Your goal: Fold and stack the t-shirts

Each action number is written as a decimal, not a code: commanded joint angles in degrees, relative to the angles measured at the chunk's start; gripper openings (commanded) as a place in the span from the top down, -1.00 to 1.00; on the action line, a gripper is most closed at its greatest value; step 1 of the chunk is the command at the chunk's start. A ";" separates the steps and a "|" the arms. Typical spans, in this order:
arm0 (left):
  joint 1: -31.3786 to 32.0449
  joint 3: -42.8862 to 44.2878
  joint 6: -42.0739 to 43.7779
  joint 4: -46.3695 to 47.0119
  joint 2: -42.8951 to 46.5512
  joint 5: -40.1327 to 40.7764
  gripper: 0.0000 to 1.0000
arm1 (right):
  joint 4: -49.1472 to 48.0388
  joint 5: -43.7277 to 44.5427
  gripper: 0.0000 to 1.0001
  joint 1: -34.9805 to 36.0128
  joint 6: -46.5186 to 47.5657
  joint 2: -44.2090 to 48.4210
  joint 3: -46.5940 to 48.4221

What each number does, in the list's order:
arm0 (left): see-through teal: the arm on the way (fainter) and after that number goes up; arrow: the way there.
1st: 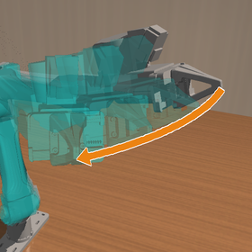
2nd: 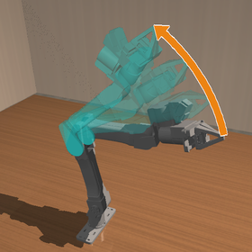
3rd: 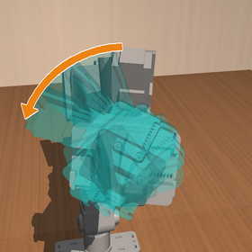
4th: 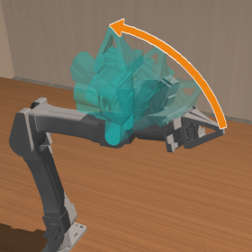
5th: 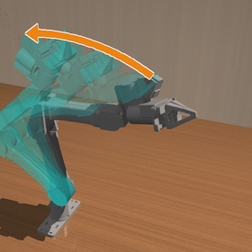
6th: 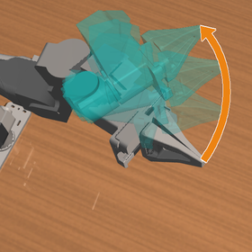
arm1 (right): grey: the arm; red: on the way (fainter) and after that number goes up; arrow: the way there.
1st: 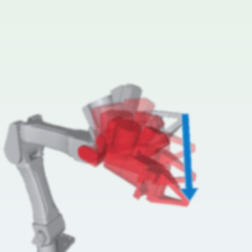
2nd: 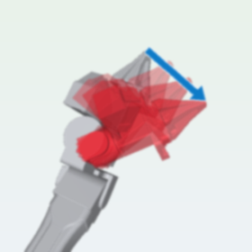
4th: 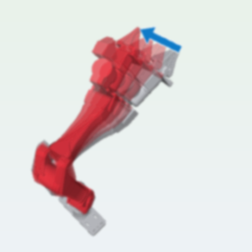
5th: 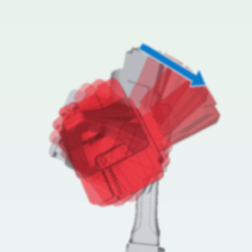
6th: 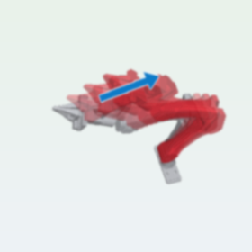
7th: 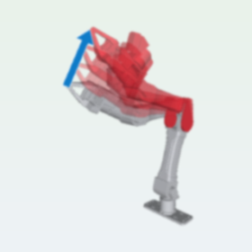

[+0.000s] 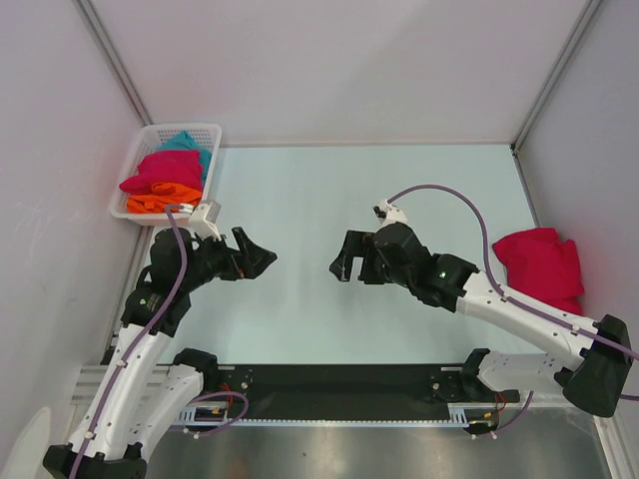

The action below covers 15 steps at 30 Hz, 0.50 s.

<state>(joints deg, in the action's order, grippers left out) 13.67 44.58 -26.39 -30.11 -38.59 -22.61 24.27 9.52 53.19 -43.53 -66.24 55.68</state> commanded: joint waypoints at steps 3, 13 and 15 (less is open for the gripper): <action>-0.40 0.07 -1.29 2.69 0.79 -0.95 -0.99 | -3.18 -0.73 -0.99 0.34 -0.51 -0.73 1.80; -0.40 0.07 -1.47 2.86 0.44 -1.29 -0.99 | -3.35 -0.82 -0.99 0.34 -0.59 -1.09 1.89; -0.40 0.07 -1.56 2.77 0.53 -1.38 -0.99 | -3.44 -0.99 -1.00 0.34 -0.59 -1.17 1.89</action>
<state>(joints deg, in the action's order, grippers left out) 13.67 44.56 -27.00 -29.26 -38.57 -22.87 23.20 8.49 53.19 -43.53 -67.46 55.68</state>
